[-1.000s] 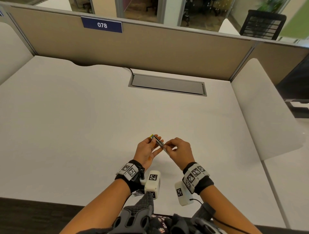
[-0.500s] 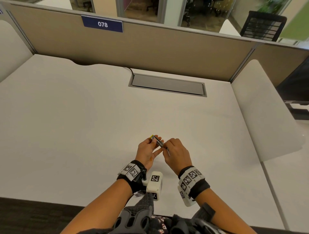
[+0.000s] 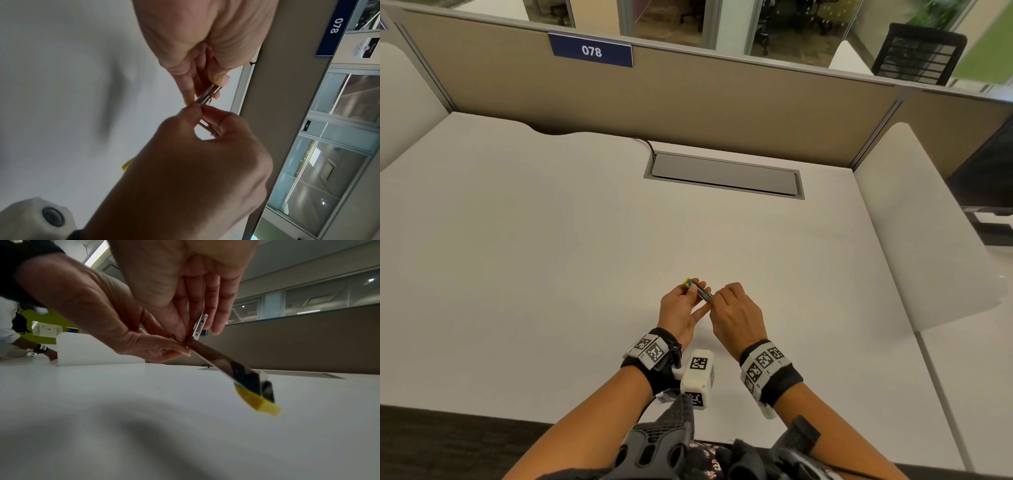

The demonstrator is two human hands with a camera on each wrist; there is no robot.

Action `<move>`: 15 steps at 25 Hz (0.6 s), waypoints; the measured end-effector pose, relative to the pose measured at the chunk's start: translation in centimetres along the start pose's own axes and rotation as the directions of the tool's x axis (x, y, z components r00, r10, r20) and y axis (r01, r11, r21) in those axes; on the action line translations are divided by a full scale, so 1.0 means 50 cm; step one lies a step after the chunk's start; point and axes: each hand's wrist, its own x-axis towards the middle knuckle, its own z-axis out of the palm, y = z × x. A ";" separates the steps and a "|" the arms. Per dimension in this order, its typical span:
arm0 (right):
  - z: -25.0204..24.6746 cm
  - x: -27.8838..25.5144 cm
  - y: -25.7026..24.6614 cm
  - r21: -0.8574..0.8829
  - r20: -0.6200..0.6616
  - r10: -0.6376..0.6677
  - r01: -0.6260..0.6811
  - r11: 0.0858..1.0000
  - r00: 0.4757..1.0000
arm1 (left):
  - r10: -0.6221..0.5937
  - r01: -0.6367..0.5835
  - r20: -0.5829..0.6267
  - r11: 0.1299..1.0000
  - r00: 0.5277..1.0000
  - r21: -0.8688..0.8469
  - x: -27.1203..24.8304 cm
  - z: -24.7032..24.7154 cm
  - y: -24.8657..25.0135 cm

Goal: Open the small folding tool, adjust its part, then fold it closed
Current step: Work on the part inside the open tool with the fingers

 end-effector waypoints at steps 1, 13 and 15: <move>-0.001 0.000 -0.001 0.021 -0.003 0.022 -0.022 1.000 1.000 | 0.001 -0.001 -0.003 1.000 1.000 0.010 -0.001 -0.001 0.001; -0.007 0.015 0.012 0.554 -0.008 0.399 -0.328 0.765 0.917 | 0.061 -0.064 0.040 0.995 0.997 0.081 -0.011 -0.002 0.015; -0.007 0.015 0.009 0.492 -0.017 0.363 -0.308 0.814 0.932 | 0.068 -0.072 0.045 0.993 0.997 0.095 -0.012 -0.001 0.016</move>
